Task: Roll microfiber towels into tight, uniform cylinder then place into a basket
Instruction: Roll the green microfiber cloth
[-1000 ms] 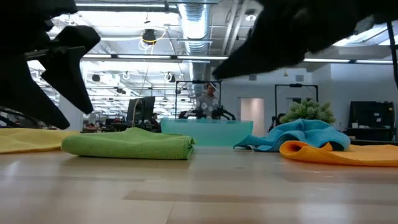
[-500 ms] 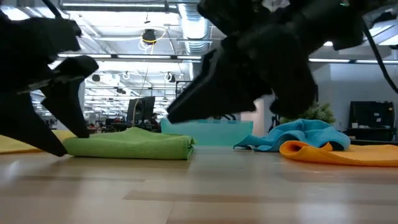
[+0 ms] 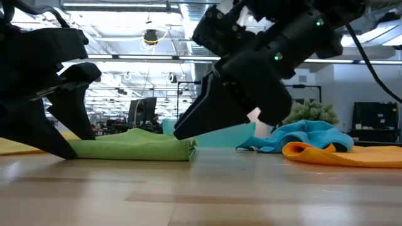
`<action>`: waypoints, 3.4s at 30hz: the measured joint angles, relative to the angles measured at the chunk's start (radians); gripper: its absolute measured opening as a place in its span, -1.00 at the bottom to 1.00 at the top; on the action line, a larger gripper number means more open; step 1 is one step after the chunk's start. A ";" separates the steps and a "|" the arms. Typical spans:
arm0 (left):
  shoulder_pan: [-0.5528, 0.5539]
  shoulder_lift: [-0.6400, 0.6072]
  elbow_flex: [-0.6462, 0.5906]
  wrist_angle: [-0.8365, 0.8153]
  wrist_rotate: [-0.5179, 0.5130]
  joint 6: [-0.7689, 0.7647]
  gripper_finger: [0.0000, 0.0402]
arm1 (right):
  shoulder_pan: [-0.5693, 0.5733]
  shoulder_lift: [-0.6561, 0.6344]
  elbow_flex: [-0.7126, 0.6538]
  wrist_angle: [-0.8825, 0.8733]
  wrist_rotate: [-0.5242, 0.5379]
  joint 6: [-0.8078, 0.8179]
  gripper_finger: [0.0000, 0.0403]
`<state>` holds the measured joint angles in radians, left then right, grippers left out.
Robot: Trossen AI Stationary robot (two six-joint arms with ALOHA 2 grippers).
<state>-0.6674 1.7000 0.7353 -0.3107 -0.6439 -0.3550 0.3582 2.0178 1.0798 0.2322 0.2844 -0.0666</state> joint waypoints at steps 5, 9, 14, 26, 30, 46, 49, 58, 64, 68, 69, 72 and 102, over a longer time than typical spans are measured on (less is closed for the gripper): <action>0.001 0.001 -0.001 0.004 0.001 -0.006 -0.15 | -0.001 0.000 0.000 0.004 -0.018 0.016 0.01; 0.003 0.002 -0.003 0.030 0.000 -0.005 -0.15 | 0.000 0.000 0.000 0.030 -0.027 0.016 0.01; 0.004 0.003 -0.003 0.037 -0.001 -0.012 -0.15 | -0.001 0.038 -0.002 0.059 -0.026 0.016 0.01; 0.013 0.003 -0.002 0.035 0.011 -0.046 -0.17 | -0.008 0.094 0.012 0.061 -0.021 0.060 -0.04; 0.013 0.003 -0.002 0.036 0.017 -0.040 -0.27 | -0.010 0.094 0.012 0.060 -0.027 0.060 -0.11; 0.015 0.003 -0.002 0.056 0.069 -0.013 -0.87 | 0.007 0.066 0.038 0.021 -0.010 0.008 -0.09; 0.015 -0.002 -0.003 0.063 0.074 -0.013 -0.97 | 0.013 0.066 0.069 -0.049 0.011 -0.011 -0.10; 0.031 -0.081 -0.005 0.057 0.169 -0.050 -0.97 | 0.020 0.065 0.219 -0.344 0.037 -0.006 -0.17; 0.077 -0.116 -0.004 0.057 0.272 -0.124 -0.97 | 0.020 0.064 0.299 -0.454 0.036 0.006 -0.26; 0.095 -0.116 -0.004 0.057 0.325 -0.213 -0.97 | 0.020 0.064 0.332 -0.506 0.035 -0.007 -0.36; 0.095 -0.116 -0.004 0.057 0.330 -0.238 -0.97 | 0.020 0.064 0.335 -0.516 0.035 -0.015 -0.38; 0.096 -0.117 -0.003 0.053 0.351 -0.318 -0.98 | 0.020 0.064 0.336 -0.518 0.035 -0.040 -0.45; 0.147 -0.118 -0.002 0.038 0.398 -0.596 -0.96 | 0.045 0.094 0.338 -0.475 -0.149 -0.136 -0.37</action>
<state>-0.5205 1.5818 0.7334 -0.2729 -0.2459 -0.9507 0.4034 2.1115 1.4175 -0.2432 0.1356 -0.2030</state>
